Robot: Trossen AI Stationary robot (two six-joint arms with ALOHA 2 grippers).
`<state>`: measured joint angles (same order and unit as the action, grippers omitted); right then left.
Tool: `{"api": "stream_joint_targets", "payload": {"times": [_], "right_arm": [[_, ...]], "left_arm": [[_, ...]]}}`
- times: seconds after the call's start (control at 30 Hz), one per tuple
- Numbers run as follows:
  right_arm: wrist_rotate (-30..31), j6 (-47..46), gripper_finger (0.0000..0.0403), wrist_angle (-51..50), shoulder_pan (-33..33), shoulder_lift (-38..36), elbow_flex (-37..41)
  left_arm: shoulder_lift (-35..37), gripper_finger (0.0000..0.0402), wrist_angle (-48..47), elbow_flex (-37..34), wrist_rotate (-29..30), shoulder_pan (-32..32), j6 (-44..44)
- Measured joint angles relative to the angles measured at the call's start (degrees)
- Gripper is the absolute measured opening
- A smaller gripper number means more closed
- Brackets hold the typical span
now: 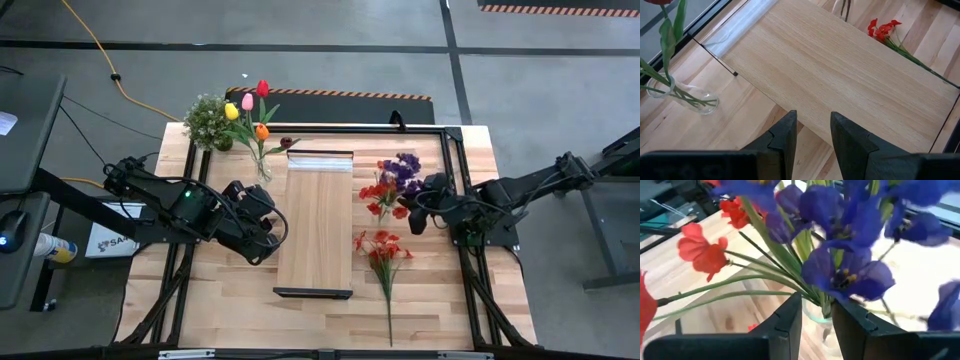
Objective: Pick and place flowers into a vace then onto a shelf
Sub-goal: Put the purple flowers into the right vase, then put the red flowers into the right vase
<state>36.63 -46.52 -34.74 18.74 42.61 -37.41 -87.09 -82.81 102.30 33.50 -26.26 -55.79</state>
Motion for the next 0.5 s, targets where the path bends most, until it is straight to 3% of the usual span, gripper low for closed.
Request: {"api": "stream_joint_targets", "payload": {"times": [0.5], "right_arm": [[-3.7, 0.2, 0.0094, -3.3, 0.0, -7.9, 0.0]], "left_arm": [[0.0, 0.0152, 0.0, 0.0, 0.0, 0.0, 0.0]]}}
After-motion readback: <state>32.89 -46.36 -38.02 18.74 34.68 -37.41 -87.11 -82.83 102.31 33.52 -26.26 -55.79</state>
